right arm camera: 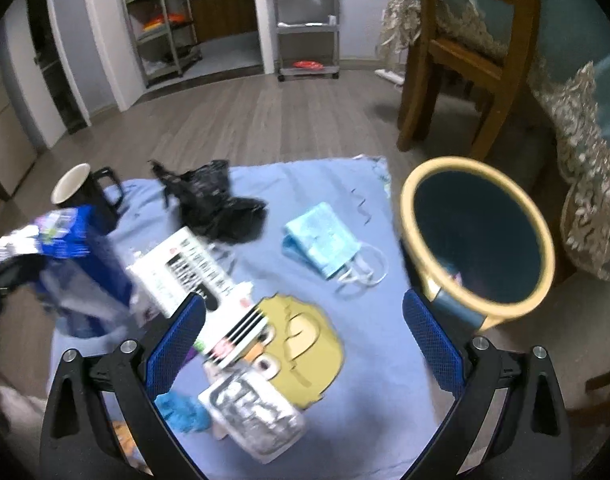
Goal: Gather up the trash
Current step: 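Grasp the blue-and-silver chip bag with the left tool while the right grasps another mask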
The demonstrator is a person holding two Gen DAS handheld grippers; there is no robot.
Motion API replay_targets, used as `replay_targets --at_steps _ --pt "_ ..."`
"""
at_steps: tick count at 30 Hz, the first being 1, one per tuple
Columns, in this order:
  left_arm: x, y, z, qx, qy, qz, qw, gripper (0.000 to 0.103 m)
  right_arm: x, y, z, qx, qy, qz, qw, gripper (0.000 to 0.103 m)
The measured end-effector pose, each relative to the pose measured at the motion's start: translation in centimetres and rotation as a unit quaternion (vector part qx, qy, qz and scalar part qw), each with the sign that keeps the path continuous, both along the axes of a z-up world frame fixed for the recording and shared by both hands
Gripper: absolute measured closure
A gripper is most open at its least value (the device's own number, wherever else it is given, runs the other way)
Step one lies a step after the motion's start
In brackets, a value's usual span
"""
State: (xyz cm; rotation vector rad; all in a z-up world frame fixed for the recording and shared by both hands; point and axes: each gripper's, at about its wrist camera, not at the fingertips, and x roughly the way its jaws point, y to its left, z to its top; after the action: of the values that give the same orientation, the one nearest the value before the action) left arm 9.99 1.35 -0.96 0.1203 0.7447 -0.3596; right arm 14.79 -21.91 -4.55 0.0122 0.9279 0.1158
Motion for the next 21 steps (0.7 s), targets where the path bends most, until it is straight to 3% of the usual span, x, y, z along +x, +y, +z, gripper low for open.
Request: replay_targets --at_steps 5,17,21 --pt "0.2 0.4 2.1 -0.016 -0.027 0.001 0.9995 0.069 2.4 -1.2 -1.4 0.021 0.013 -0.018 1.000 0.005" --pt "4.7 1.1 2.3 -0.041 -0.003 0.061 0.9972 0.069 8.0 0.8 -7.3 -0.029 0.029 -0.006 0.999 0.005" --pt "5.0 0.7 2.5 -0.026 -0.009 0.067 0.9974 0.069 9.4 2.2 -9.0 -0.033 0.032 0.001 0.999 0.005"
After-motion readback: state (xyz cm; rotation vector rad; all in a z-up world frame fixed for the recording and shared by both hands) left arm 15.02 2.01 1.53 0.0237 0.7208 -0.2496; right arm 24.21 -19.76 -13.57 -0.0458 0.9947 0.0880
